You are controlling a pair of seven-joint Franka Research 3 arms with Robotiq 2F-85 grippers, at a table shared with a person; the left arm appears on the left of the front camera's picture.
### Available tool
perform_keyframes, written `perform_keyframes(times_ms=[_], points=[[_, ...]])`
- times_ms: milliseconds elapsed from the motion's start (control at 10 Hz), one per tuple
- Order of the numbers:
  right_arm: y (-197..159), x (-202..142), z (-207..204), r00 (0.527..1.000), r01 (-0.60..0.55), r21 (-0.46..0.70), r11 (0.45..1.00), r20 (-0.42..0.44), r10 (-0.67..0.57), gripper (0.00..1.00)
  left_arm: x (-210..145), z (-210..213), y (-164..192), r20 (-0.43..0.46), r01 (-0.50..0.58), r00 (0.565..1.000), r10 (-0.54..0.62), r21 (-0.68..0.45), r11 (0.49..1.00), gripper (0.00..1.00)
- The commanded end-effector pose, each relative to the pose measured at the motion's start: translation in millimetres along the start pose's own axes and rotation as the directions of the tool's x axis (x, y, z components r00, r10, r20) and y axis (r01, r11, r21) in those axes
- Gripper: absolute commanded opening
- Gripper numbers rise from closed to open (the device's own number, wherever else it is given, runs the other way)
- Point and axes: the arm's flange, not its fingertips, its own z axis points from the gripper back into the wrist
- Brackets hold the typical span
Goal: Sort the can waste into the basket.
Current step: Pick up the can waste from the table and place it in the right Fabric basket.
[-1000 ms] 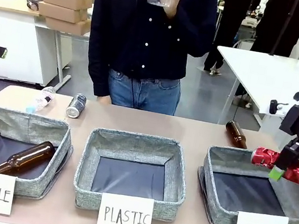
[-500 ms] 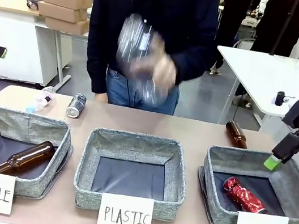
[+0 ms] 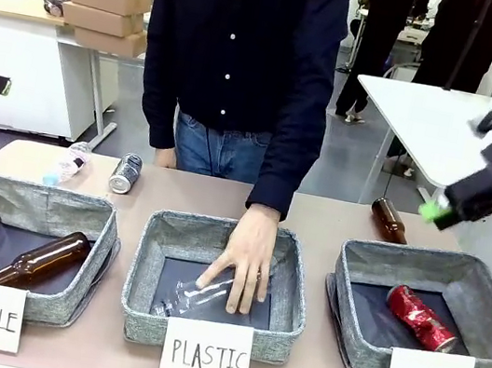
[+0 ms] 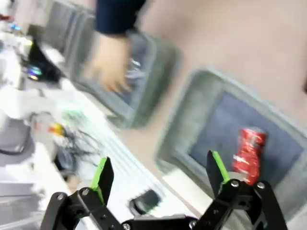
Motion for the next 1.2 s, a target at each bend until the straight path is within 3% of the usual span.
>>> perform_keyframes(times_ms=[0, 100, 200, 300, 400, 1100], points=[[2, 6, 24, 0.806, -0.108, 0.716, 0.689, 0.469, -0.362, 1.0, 1, -1, 0, 0.014, 0.023, 1.0, -0.022, -0.022, 1.0, 1.0], [-4, 9, 28, 0.739, -0.089, 0.776, 0.625, 0.472, -0.481, 1.0, 1, -1, 0, 0.014, 0.023, 1.0, -0.022, -0.022, 1.0, 1.0], [-8, 11, 29, 0.663, -0.103, 0.788, 0.608, 0.51, -0.548, 1.0, 1, -1, 0, 0.014, 0.023, 1.0, -0.022, -0.022, 1.0, 1.0], [-8, 18, 20, 0.604, -0.054, 0.693, 0.719, 0.596, -0.529, 1.0, 1, -1, 0, 0.014, 0.023, 1.0, -0.022, -0.022, 1.0, 1.0], [4, 9, 41, 0.951, 0.071, 0.399, 0.914, 0.248, -0.182, 1.0, 1, -1, 0, 0.014, 0.023, 1.0, -0.022, -0.022, 1.0, 1.0], [4, 9, 41, 0.951, 0.071, 0.399, 0.914, 0.248, -0.182, 1.0, 1, -1, 0, 0.014, 0.023, 1.0, -0.022, -0.022, 1.0, 1.0]])
